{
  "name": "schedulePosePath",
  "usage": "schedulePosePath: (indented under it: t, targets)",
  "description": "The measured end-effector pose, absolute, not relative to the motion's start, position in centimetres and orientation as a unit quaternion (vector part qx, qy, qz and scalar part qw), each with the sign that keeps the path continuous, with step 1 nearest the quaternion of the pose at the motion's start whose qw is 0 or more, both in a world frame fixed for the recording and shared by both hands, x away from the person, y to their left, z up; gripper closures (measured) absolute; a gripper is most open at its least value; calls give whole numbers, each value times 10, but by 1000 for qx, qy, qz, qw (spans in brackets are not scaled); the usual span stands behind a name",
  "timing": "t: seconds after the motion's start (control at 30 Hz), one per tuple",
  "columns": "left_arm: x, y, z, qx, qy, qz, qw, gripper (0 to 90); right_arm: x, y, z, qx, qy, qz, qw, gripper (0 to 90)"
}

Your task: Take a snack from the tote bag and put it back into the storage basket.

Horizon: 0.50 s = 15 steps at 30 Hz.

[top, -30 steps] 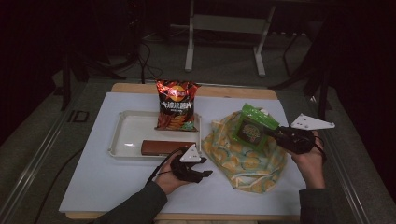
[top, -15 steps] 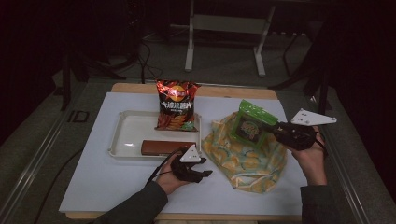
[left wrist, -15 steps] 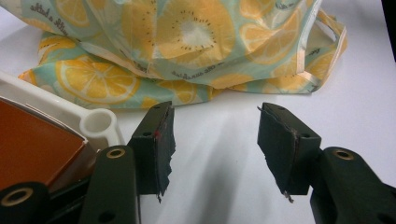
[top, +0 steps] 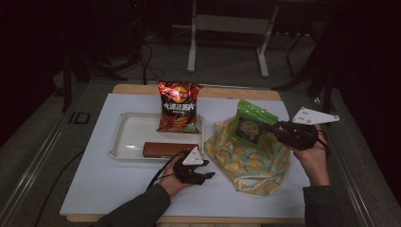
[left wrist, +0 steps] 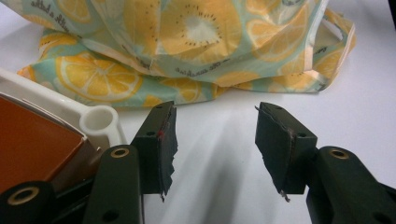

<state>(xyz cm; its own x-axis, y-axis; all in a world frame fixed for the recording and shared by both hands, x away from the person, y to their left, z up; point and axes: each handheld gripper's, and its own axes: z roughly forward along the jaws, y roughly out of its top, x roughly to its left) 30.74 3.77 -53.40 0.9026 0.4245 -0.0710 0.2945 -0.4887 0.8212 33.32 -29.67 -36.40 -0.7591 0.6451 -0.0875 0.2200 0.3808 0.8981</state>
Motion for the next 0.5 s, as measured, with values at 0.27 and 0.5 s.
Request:
schedulePosePath:
  t: [0.27,0.5]
  targets:
    - [308,38,-536,858,206,68,465,470,332,-289,-358,257,802,496,211,756]
    - [307,37,-537,860,202,72,462,469,334,-278,-355,247,807,496,208,756]
